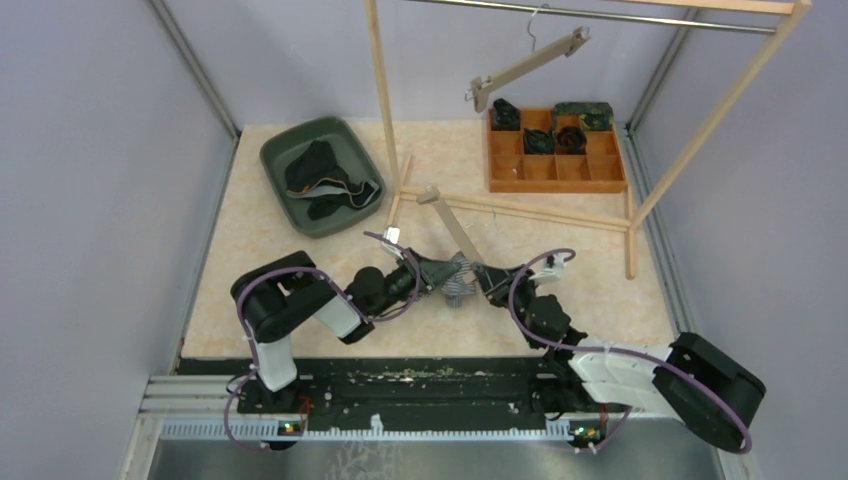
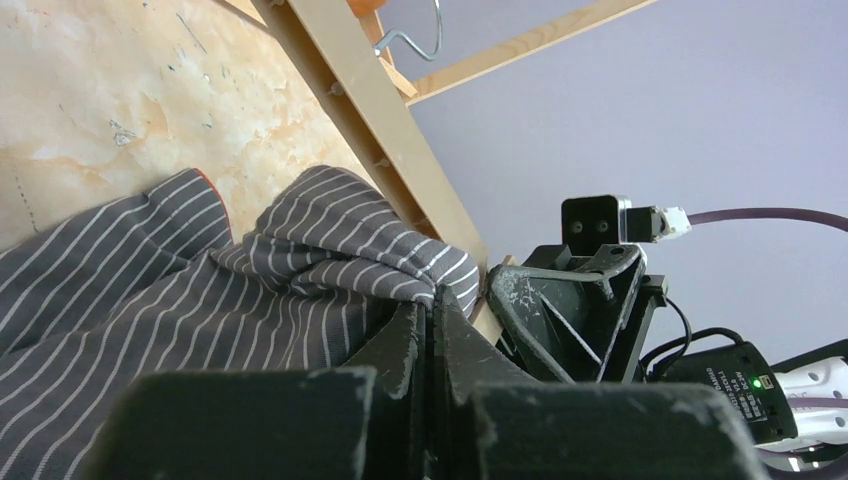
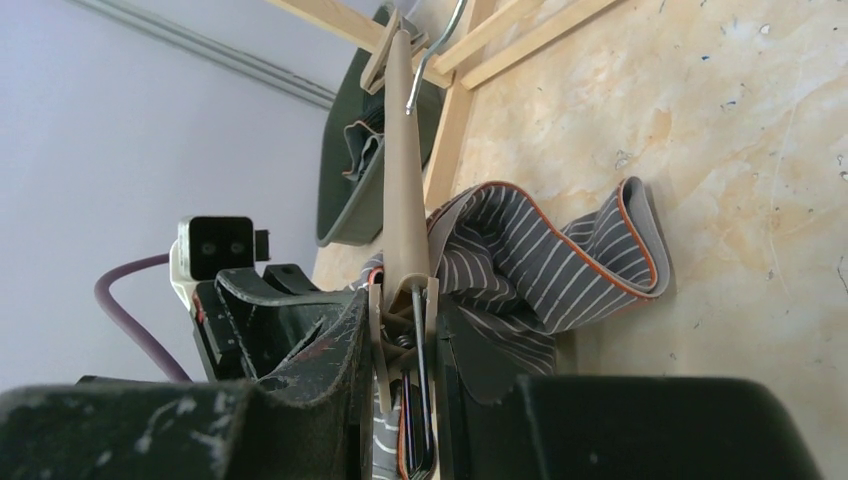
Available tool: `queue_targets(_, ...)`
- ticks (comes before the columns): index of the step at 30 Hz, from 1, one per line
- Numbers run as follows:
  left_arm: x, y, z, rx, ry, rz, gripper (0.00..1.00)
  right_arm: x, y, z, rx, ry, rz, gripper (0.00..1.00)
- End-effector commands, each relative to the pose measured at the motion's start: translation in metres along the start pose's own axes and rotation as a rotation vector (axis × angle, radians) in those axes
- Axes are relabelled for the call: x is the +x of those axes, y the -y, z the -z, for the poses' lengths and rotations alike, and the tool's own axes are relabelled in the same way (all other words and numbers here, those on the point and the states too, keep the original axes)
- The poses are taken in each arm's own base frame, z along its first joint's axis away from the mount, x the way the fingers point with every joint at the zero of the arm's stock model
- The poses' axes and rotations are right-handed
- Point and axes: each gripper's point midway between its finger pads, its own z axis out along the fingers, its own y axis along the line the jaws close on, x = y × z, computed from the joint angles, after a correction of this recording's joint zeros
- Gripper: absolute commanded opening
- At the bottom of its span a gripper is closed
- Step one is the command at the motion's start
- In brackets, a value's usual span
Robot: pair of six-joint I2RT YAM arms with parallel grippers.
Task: Clip the underwear to the hanger
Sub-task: Clamp the underwear onto the hanger.
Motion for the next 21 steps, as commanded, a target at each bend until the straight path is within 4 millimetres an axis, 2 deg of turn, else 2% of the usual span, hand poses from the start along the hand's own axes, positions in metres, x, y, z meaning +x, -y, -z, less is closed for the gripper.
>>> queue_targets(1, -0.0155, 0.0366, -0.0038, 0.143, 0.078, -0.005, 0.00, 0.0096, 0.0246, 0.0163, 0.025, -0.015, 0.000, 0.00)
queue_targets(21, -0.0162, 0.0354, -0.0015, 0.139, 0.092, 0.005, 0.00, 0.0049, 0.0204, 0.0187, 0.003, 0.018, -0.035, 0.00)
